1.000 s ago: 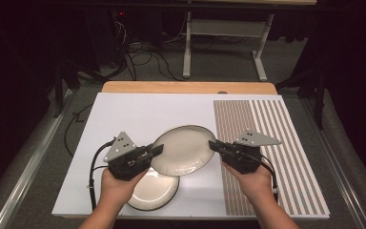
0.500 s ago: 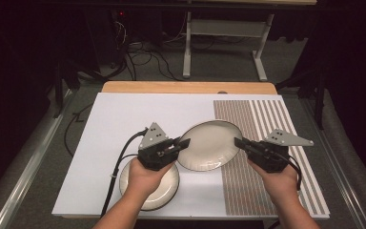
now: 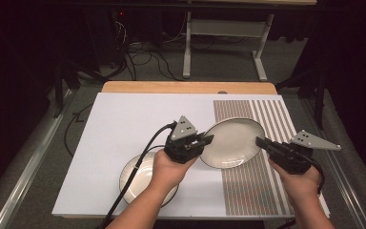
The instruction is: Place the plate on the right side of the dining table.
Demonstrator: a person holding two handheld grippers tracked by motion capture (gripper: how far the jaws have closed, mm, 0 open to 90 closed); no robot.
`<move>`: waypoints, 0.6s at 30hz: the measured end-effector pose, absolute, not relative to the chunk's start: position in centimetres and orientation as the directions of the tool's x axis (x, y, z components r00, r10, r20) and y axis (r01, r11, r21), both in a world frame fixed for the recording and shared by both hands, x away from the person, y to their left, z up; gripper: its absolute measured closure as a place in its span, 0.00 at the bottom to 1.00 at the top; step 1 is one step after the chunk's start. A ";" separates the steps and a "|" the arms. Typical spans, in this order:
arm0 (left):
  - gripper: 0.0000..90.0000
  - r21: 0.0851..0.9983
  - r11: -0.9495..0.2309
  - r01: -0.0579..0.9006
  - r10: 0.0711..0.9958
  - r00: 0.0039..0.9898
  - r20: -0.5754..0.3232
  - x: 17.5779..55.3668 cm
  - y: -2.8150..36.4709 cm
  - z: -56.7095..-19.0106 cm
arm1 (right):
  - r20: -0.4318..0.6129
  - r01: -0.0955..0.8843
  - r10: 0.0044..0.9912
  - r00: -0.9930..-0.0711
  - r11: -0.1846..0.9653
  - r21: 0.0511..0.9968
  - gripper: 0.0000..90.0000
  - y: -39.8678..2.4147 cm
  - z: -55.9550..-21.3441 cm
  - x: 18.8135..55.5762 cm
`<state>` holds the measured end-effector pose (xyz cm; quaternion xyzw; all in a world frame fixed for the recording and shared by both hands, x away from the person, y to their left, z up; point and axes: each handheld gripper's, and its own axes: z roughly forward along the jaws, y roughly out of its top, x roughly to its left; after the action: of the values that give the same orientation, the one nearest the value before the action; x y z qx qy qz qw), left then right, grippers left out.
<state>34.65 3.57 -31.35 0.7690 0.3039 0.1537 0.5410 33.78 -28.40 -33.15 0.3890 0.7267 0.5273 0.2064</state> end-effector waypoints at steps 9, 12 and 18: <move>0.88 0.915 -0.248 0.318 0.621 0.777 -0.102 35.7 0.8 -31.3 | 0.124 0.354 0.807 -0.577 0.110 0.929 0.97 -31.0 -33.5 33.6; 0.88 0.911 -0.261 0.319 0.617 0.781 -0.097 36.0 -0.1 -31.2 | 0.125 0.354 0.817 -0.563 0.101 0.930 0.97 -31.8 -33.6 33.5; 0.88 0.899 -0.290 0.329 0.609 0.788 -0.092 36.8 -1.9 -31.2 | 0.130 0.357 0.835 -0.535 0.084 0.930 0.97 -33.3 -33.9 33.4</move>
<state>36.84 -1.86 -31.22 0.7914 0.2962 0.1357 0.5172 33.38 -33.28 -33.86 0.4252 0.7004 0.5265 0.2269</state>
